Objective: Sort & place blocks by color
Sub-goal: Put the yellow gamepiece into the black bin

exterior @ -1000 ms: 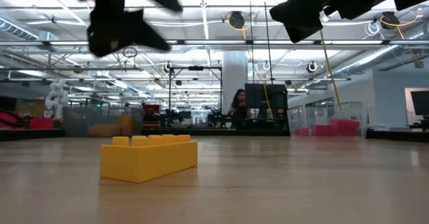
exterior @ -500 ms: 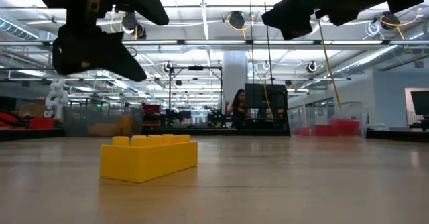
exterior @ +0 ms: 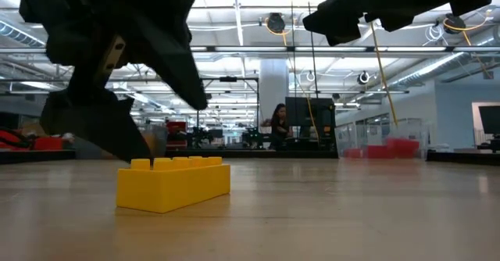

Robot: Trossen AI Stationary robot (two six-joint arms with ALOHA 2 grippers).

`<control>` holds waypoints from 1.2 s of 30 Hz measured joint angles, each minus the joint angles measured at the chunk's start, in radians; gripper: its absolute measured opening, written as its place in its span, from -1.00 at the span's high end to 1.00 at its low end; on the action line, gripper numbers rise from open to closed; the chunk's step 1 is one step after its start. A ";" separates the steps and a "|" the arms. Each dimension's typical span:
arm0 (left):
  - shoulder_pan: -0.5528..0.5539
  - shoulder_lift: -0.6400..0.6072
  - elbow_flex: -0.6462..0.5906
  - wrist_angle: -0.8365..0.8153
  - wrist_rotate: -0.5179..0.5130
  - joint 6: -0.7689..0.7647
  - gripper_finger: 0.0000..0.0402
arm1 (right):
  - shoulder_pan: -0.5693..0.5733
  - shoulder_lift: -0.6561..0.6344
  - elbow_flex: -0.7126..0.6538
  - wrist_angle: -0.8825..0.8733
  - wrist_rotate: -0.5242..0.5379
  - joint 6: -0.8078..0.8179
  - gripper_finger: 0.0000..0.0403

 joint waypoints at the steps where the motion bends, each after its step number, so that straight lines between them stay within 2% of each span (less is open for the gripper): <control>1: 0.001 0.000 0.000 0.005 -0.010 -0.002 -0.75 | 0.000 0.000 0.000 0.000 0.000 0.000 -0.09; 9: 0.007 0.005 0.039 -0.036 -0.025 -0.007 -0.64 | 0.000 0.000 -0.033 0.008 0.000 0.008 -0.09; 15: 0.018 0.081 0.188 -0.251 0.012 0.021 -0.57 | 0.000 0.000 -0.042 0.012 0.000 0.028 -0.09; 18: 0.029 0.120 0.258 -0.416 0.034 0.028 -0.57 | 0.000 0.000 -0.042 0.032 0.000 0.034 -0.09; 24: 0.036 0.192 0.393 -0.408 0.073 0.071 -0.57 | 0.001 0.000 -0.042 0.026 0.000 0.036 -0.09; 26: 0.035 0.212 0.422 -0.513 0.078 0.089 -0.57 | 0.001 -0.001 -0.043 0.032 -0.001 0.035 -0.09; 28: 0.036 0.239 0.454 -0.540 0.077 0.083 -0.57 | 0.001 0.000 -0.042 0.024 -0.001 0.037 -0.09; 31: 0.038 0.252 0.460 -0.635 0.091 0.073 -0.57 | 0.001 -0.001 -0.042 0.031 -0.002 0.038 -0.09; 36: 0.039 0.260 0.462 -0.631 0.116 0.086 -0.57 | 0.001 -0.002 -0.043 0.020 -0.003 0.041 -0.09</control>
